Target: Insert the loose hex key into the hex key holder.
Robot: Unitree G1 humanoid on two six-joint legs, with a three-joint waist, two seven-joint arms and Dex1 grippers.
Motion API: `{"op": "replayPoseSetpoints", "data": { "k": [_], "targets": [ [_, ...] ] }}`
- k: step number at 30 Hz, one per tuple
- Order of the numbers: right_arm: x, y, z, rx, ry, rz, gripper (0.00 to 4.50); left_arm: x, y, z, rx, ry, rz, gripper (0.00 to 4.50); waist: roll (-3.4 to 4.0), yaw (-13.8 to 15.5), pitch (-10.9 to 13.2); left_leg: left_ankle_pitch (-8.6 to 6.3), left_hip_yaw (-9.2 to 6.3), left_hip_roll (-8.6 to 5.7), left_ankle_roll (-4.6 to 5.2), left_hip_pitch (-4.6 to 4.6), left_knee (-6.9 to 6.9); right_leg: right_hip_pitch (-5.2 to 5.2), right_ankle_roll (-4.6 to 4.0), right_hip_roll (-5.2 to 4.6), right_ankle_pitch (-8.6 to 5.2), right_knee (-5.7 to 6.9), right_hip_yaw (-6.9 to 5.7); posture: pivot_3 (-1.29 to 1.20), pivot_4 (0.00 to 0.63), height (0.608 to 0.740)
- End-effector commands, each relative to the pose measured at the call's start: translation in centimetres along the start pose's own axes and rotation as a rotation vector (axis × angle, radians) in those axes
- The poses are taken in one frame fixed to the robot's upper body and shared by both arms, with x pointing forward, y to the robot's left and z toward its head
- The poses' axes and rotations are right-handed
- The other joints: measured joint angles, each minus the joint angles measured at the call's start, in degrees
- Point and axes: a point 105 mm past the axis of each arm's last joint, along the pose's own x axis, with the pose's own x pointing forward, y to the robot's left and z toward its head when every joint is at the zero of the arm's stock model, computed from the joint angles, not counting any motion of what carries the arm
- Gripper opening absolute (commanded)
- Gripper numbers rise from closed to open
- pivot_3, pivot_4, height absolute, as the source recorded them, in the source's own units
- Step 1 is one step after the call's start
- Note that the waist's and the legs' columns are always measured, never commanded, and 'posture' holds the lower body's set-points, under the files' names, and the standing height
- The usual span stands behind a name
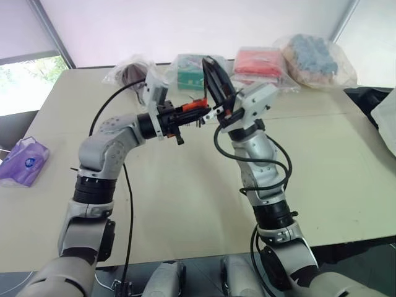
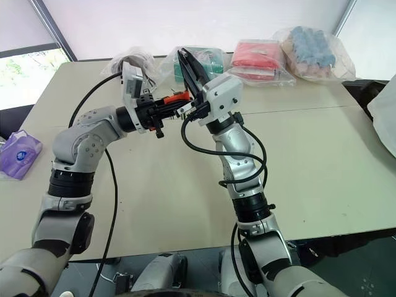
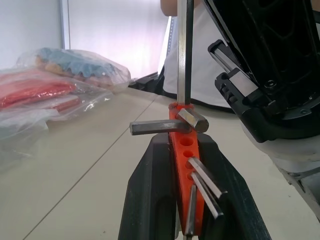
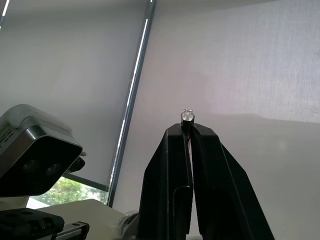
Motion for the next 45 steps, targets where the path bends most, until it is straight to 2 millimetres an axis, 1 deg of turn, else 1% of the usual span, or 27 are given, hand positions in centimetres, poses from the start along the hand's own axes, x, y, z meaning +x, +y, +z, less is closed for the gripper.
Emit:
{"op": "replayPoseSetpoints", "data": {
  "k": [1,33,45],
  "targets": [
    [0.22,0.39,0.84,-0.004,-0.034,0.015,0.08,0.30,-0.95,1.61,0.063,-0.036,-0.035,0.14,0.00,0.00,0.00,0.00,0.00,0.00,0.00,0.00,0.00,0.00,0.00,0.00,0.00,0.00,0.00,0.00,0.150,0.740],
    [0.43,0.55,0.96,-0.006,-0.041,0.020,0.08,0.22,-1.17,1.29,0.050,-0.021,-0.044,0.14,0.00,0.01,0.00,0.00,0.00,0.00,0.00,0.00,-0.01,0.00,0.00,0.00,0.00,-0.01,0.00,0.00,0.150,0.740],
    [-0.04,0.18,0.55,-0.020,-0.022,0.014,0.08,0.09,-0.87,1.82,0.052,-0.039,-0.028,0.14,0.00,0.01,0.00,0.00,0.00,0.00,0.00,0.00,-0.01,0.00,0.00,0.00,0.00,-0.01,0.00,0.00,0.150,0.740]
  ]
}}
